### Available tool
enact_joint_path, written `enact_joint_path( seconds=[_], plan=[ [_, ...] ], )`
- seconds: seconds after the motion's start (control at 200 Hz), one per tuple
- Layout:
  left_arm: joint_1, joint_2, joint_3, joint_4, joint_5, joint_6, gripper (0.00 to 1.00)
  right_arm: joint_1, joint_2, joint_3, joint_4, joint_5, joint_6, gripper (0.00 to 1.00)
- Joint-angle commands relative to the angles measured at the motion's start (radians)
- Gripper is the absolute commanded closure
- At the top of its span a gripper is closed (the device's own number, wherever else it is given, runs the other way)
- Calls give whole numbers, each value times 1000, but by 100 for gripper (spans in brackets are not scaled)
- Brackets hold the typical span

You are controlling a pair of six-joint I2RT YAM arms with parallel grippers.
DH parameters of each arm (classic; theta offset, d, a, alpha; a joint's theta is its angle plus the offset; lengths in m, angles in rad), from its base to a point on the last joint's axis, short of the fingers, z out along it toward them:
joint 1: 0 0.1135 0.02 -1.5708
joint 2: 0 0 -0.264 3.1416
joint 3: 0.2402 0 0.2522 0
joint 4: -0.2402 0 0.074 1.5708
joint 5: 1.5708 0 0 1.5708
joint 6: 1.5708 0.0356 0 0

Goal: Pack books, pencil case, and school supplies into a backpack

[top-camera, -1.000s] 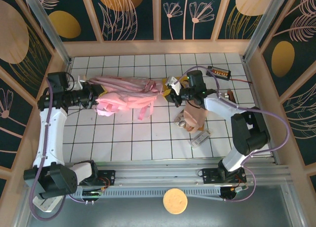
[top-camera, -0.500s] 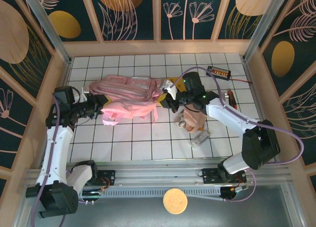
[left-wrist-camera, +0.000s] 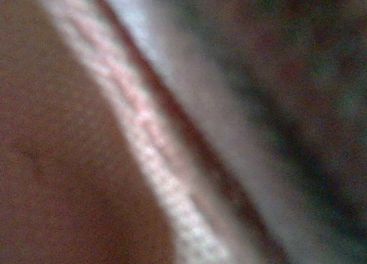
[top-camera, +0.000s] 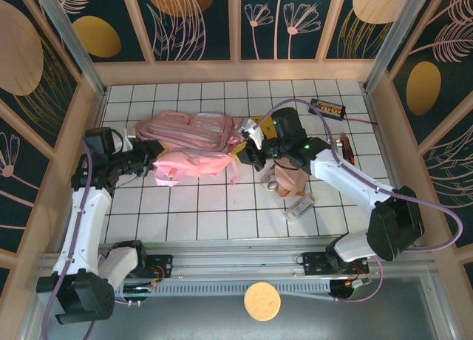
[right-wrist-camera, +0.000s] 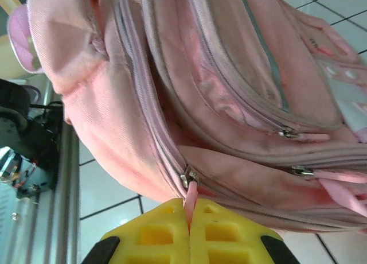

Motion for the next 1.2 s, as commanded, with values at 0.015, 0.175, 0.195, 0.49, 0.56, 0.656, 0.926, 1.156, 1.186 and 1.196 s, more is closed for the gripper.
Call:
enact_joint_path(
  seconds=[0.015, 0.175, 0.195, 0.49, 0.56, 0.656, 0.926, 1.156, 1.186, 1.196],
  plan=[
    [-41, -42, -41, 149, -117, -72, 100, 81, -35, 53, 68, -70, 110, 100],
    [-92, -118, -118, 225, -203, -179, 100, 156, -31, 88, 124, -19, 223, 100],
    [-94, -126, -124, 229, -213, -185, 100, 164, -31, 90, 142, -9, 245, 100],
    [-116, -179, -158, 274, -272, -217, 100, 222, -28, 146, 233, 101, 451, 100],
    [-143, -177, -161, 314, -295, -238, 100, 241, -3, 168, 232, 111, 475, 100],
    [-203, -159, -137, 338, -351, -242, 100, 273, 30, 187, 252, 118, 505, 100],
    [-305, -186, -147, 294, -432, -252, 46, 242, 7, 146, 200, 185, 491, 100],
    [-304, -165, 159, -193, -536, 86, 1, 147, -121, 4, 145, 208, 439, 100],
    [-305, -132, 213, -232, -549, 130, 1, 144, -137, -19, 143, 215, 432, 100],
    [-305, -120, 230, -243, -551, 142, 1, 143, -143, -27, 144, 218, 429, 100]
  ],
)
